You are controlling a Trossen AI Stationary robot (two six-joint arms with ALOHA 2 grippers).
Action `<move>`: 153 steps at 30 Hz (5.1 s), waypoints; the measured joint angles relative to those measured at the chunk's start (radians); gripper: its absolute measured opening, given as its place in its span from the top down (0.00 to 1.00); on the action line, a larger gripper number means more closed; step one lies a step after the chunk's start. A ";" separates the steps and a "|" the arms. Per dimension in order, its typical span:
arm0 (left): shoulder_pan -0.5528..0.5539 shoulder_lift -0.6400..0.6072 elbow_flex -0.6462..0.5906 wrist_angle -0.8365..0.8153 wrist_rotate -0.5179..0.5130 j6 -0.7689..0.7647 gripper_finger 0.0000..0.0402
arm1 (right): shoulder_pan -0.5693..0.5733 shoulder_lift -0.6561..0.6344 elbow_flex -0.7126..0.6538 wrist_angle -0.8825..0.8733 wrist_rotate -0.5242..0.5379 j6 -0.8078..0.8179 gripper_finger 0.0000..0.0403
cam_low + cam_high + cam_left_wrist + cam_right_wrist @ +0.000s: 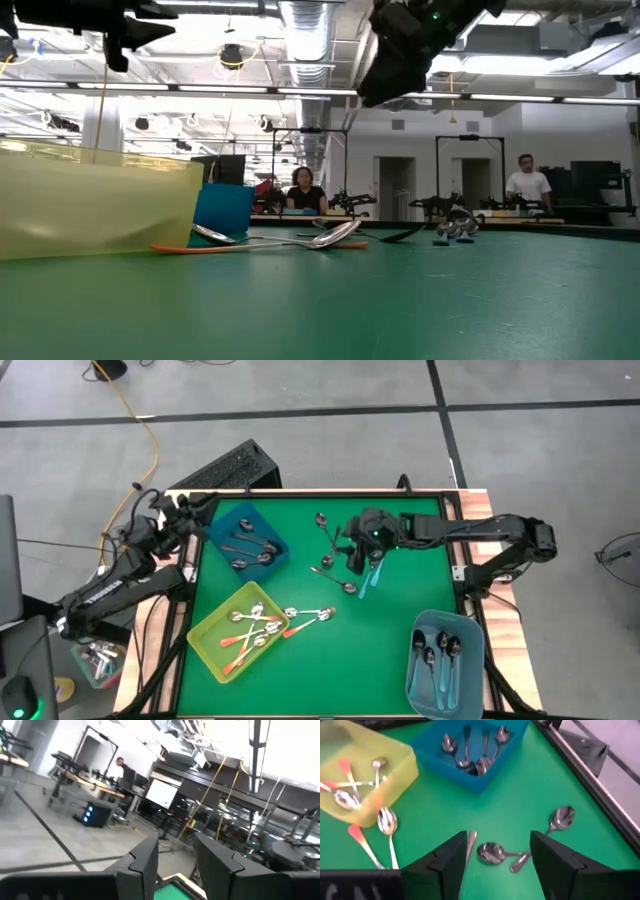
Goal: Sort silverware by color (type)
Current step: Put the orange spoon into the green bin
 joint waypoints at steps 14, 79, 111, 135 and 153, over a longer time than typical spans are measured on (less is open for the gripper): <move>0.000 -0.007 0.000 -0.194 0.033 -0.004 0.73 | 0.063 0.321 0.020 -0.005 -0.005 -0.045 0.44; -0.048 0.035 0.000 -0.196 0.202 -0.205 0.73 | 0.376 0.499 0.184 0.258 0.022 -0.227 0.48; -0.048 0.033 0.000 -0.207 0.144 -0.209 0.73 | 0.337 0.625 0.178 0.292 -0.082 -0.275 0.48; -0.049 0.033 0.000 -0.214 0.134 -0.196 0.73 | 0.333 0.644 0.179 0.255 -0.087 -0.259 0.51; -0.049 0.033 0.000 -0.215 0.133 -0.196 0.73 | 0.345 0.643 0.193 0.259 -0.078 -0.227 0.52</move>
